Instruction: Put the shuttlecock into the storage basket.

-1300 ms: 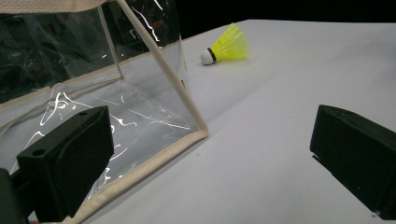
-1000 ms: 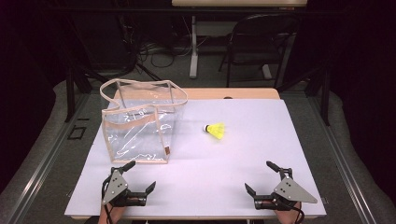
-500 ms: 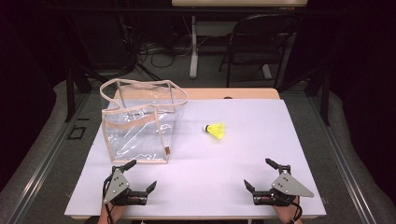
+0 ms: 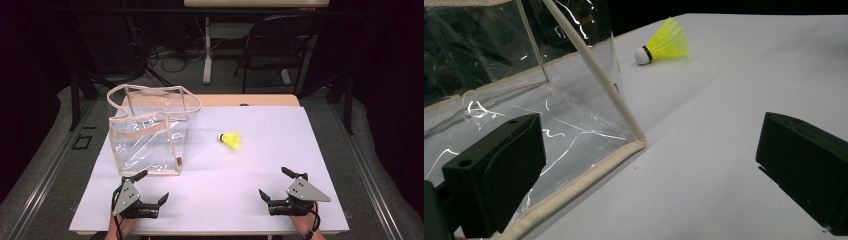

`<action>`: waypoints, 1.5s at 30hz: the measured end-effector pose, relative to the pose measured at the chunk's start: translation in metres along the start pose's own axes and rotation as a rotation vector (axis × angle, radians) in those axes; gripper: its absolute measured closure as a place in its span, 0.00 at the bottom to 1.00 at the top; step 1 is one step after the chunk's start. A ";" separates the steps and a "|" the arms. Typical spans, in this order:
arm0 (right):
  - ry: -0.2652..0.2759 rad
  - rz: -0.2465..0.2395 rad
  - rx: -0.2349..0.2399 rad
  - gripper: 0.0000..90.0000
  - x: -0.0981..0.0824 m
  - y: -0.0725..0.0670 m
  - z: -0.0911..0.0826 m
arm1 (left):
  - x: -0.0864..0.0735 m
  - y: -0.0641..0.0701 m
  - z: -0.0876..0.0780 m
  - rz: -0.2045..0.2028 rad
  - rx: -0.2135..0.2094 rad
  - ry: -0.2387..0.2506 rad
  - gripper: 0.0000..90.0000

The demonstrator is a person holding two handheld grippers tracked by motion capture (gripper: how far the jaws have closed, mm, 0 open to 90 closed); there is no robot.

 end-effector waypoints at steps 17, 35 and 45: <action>-0.052 0.001 0.044 0.01 0.012 0.001 0.020 | 0.000 0.000 0.000 -0.001 -0.007 -0.002 0.00; -0.098 -0.033 0.109 0.01 0.029 -0.001 0.051 | 0.001 0.000 -0.001 0.016 -0.003 -0.003 0.00; -0.112 -0.035 0.131 0.01 0.037 0.003 0.067 | 0.000 0.000 0.001 0.015 -0.005 -0.007 0.00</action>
Point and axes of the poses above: each handheld gripper's, and its own axes: z roughly forward along the jaws, x roughly out of its top, y roughly to its right, the point moved 3 cm from there along z, roughly forward along the jaws, and after that the axes turned 10 degrees about -y, right-handed, at the moved point
